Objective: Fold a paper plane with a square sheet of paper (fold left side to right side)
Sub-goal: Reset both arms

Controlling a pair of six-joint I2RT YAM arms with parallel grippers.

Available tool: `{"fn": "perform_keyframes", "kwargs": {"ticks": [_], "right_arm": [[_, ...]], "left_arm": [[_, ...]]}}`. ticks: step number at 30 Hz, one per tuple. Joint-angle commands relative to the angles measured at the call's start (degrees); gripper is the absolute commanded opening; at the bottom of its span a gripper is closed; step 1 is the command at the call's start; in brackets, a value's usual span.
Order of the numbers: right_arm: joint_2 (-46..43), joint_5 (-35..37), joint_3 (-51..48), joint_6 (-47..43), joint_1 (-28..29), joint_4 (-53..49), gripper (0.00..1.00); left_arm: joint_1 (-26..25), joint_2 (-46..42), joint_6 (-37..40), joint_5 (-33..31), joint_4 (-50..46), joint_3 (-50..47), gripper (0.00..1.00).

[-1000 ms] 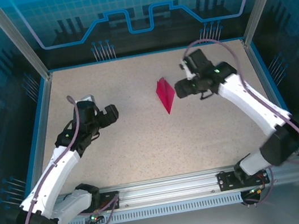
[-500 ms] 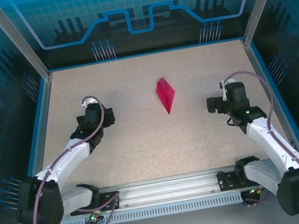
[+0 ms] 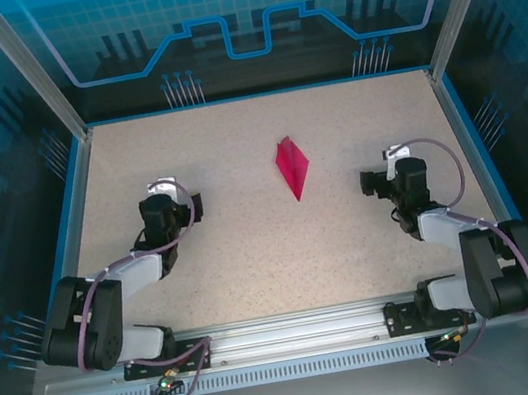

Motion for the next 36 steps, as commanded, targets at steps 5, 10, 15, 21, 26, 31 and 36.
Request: {"fn": "perform_keyframes", "kwargs": {"ticks": [5, 10, 15, 21, 26, 31, 36], "right_arm": [[9.71, -4.23, 0.06, -3.53, 0.34, 17.88, 0.99], [11.19, -5.34, 1.72, -4.88, 0.97, 15.98, 0.99], [11.15, -5.25, 1.78, -4.91, 0.96, 15.62, 0.99], [11.26, -5.23, 2.16, -5.75, 1.69, 15.33, 0.99], [11.31, -5.78, 2.35, -6.08, 1.83, 14.95, 0.99], [11.35, -5.86, 2.44, -6.06, 1.76, 14.82, 0.99], [11.3, -5.88, 2.35, -6.04, 1.76, 14.91, 0.99]], "left_arm": [[7.37, 8.14, -4.01, 6.68, 20.44, -4.88, 0.99], [7.81, 7.77, -3.42, 9.7, 14.1, -2.19, 0.99], [7.81, 7.94, -3.36, 9.7, 14.39, -2.19, 0.99], [7.81, 7.85, -2.95, 10.48, 13.61, -1.88, 0.99], [7.81, 7.88, -2.84, 10.93, 13.53, -1.7, 0.99], [7.81, 7.92, -2.76, 10.93, 13.44, -1.69, 0.99], [7.81, 7.96, -2.75, 10.92, 13.41, -1.7, 0.99]]}}
